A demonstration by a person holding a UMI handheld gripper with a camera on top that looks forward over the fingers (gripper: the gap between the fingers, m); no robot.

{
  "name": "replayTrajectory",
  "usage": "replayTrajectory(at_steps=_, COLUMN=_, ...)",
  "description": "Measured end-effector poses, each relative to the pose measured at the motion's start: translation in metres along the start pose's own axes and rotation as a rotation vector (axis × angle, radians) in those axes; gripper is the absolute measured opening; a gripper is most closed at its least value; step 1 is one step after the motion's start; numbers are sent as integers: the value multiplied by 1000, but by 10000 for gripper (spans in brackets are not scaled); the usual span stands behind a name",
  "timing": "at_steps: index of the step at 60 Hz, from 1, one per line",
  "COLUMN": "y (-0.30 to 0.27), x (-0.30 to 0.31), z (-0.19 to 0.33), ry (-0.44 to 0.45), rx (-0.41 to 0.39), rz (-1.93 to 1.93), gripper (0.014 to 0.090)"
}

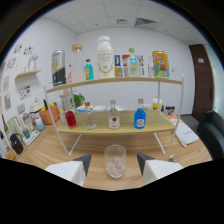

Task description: Make me a cup of Mojito.

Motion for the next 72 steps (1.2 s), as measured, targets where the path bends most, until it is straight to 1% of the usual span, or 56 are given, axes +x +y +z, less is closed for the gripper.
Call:
replayTrajectory(at_steps=5, y=-32, x=-3, z=23, ry=17, rx=33, rz=7, gripper=859)
replayTrajectory(at_steps=14, y=-76, x=-5, z=72, ry=35, rx=59, rz=6, gripper=853)
replayTrajectory(at_steps=19, y=-83, x=-3, z=101, ry=57, rx=41, rz=-10, gripper=851)
replayTrajectory(at_steps=23, y=-79, x=2, z=122, ry=77, rx=8, rz=-19, gripper=827)
replayTrajectory(at_steps=25, y=-75, x=4, z=132, ry=84, rx=-13, rz=-24, gripper=797)
replayTrajectory(at_steps=29, y=-70, x=8, z=149, ry=100, rx=-38, rz=-32, gripper=710)
replayTrajectory(at_steps=34, y=-64, x=6, z=162, ry=86, rx=-57, rz=-30, gripper=611)
replayTrajectory(at_steps=43, y=-62, x=6, z=171, ry=80, rx=-51, rz=-17, gripper=362)
replayTrajectory(at_steps=48, y=-62, x=6, z=171, ry=80, rx=-40, rz=-13, gripper=357)
replayTrajectory(at_steps=59, y=-60, x=7, z=161, ry=60, rx=-50, rz=-9, gripper=342)
replayTrajectory(at_steps=72, y=-77, x=29, z=109, ry=81, rx=11, rz=-40, gripper=338)
